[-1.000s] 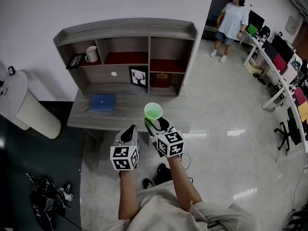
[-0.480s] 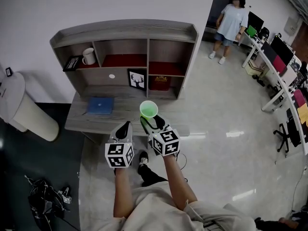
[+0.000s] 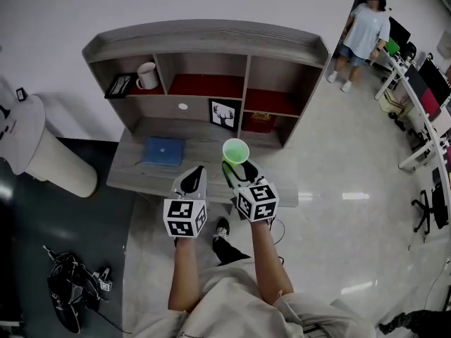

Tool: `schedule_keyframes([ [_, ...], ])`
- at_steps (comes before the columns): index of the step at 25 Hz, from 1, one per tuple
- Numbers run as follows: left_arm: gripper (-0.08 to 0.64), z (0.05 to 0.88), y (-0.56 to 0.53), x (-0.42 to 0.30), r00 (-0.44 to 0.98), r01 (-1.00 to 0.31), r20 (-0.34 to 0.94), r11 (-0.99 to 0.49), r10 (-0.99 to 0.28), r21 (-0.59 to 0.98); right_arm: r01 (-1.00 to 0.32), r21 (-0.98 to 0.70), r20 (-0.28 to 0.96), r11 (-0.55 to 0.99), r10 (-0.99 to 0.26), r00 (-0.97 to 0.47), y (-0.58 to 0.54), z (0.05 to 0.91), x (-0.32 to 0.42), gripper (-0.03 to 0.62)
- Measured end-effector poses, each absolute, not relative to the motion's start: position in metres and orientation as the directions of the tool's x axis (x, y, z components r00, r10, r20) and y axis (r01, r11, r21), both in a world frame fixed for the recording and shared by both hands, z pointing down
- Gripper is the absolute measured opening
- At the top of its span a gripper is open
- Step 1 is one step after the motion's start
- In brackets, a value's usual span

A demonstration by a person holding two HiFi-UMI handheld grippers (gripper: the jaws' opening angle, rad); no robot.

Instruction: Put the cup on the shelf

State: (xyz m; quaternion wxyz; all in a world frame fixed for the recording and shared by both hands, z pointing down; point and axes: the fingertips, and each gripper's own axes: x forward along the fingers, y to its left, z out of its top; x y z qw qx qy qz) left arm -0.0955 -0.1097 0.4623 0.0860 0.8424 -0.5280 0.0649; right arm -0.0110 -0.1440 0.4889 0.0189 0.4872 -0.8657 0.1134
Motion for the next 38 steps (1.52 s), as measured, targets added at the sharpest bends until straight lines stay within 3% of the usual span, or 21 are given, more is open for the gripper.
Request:
schedule_keyframes([
  [14, 0.011, 0.459, -0.209, -0.126, 0.451, -0.892, 0.224, -0.446, -0.864, 0.074, -0.868, -0.159, 0.154, 0.471, -0.856, -0.493, -0.248, 0.481, -0.031, 0.215],
  [22, 0.011, 0.437, -0.273, -0.146, 0.422, -0.902, 0.201, -0.431, -0.884, -0.001, -0.851, -0.195, 0.073, 0.488, -0.858, -0.509, -0.313, 0.456, -0.052, 0.215],
  [38, 0.011, 0.455, -0.327, -0.126, 0.434, -0.895, 0.233, -0.446, -0.870, -0.002, -0.841, -0.187, 0.057, 0.508, -0.849, -0.525, -0.361, 0.454, -0.040, 0.215],
])
